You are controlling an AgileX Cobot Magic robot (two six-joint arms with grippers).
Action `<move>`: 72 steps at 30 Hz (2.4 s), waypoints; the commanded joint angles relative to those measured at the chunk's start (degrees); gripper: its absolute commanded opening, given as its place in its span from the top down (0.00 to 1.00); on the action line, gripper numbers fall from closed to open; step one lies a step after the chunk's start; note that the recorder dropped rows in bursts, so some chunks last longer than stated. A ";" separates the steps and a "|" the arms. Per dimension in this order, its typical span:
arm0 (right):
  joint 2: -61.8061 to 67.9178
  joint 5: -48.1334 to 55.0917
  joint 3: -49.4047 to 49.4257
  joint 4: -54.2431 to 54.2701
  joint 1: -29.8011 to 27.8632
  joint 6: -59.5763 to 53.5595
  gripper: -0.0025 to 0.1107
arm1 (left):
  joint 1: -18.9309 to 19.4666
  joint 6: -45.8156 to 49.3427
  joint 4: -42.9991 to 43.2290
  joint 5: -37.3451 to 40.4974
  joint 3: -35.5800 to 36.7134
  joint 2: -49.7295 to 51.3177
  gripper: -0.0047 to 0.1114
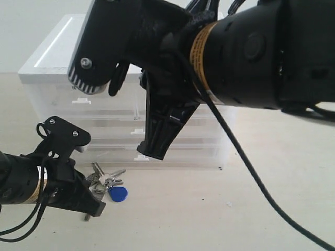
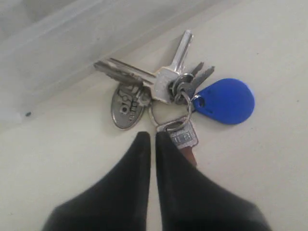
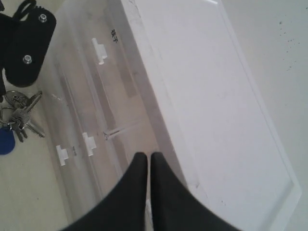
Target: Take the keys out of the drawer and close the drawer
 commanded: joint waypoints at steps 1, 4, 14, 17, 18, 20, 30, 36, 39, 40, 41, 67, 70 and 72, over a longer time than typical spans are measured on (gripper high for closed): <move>-0.61 0.27 -0.11 0.02 0.08 0.28 0.98 | -0.24 -1.12 -0.10 -1.05 -1.06 3.79 0.92; -0.61 0.27 -0.11 0.02 0.08 0.28 0.98 | -0.24 -0.88 -0.10 -1.35 -4.17 8.99 0.92; -0.61 1.28 -0.11 -0.12 0.08 0.28 0.98 | -0.24 1.40 -0.10 -6.25 -5.90 5.74 0.92; -1.26 1.27 -0.11 -0.23 0.08 0.28 0.98 | -0.24 1.40 -0.10 -6.33 -2.66 -2.04 0.92; -1.63 1.27 -0.11 -0.23 0.08 0.28 0.98 | -0.24 1.40 -0.10 -6.77 -1.59 -5.30 0.92; -3.01 1.27 -0.11 0.05 0.19 0.28 0.98 | -0.24 1.40 -0.10 -6.77 0.39 -12.41 0.92; -20.97 6.27 -0.11 1.46 11.24 0.50 0.98 | -0.24 2.03 -0.10 -6.77 12.03 -56.65 0.92; -32.08 9.87 -0.11 2.73 21.32 2.02 0.98 | -0.24 1.89 -0.10 -5.16 15.90 -75.90 0.92; -37.21 13.85 -0.11 6.31 24.61 2.02 0.98 | -0.24 1.79 -0.10 -5.27 17.68 -83.41 0.92; -38.88 15.58 -0.11 7.29 25.39 2.02 0.98 | -0.24 1.59 -0.10 -5.27 18.29 -85.86 0.92; -40.14 17.31 -0.11 7.89 25.90 1.91 0.98 | -0.24 1.59 -0.10 -5.27 18.79 -88.17 0.92; -59.40 24.50 -0.07 15.14 26.78 -0.16 0.98 | -0.13 -1.17 -0.83 -11.29 20.25 -91.91 0.92; -59.40 24.50 -0.07 16.91 26.78 2.37 0.98 | -0.13 -3.06 -1.50 -14.14 20.25 -91.91 0.92; -59.40 24.50 -0.07 18.22 26.78 5.49 0.98 | -0.13 -2.91 -1.50 -14.79 20.25 -91.91 0.92</move>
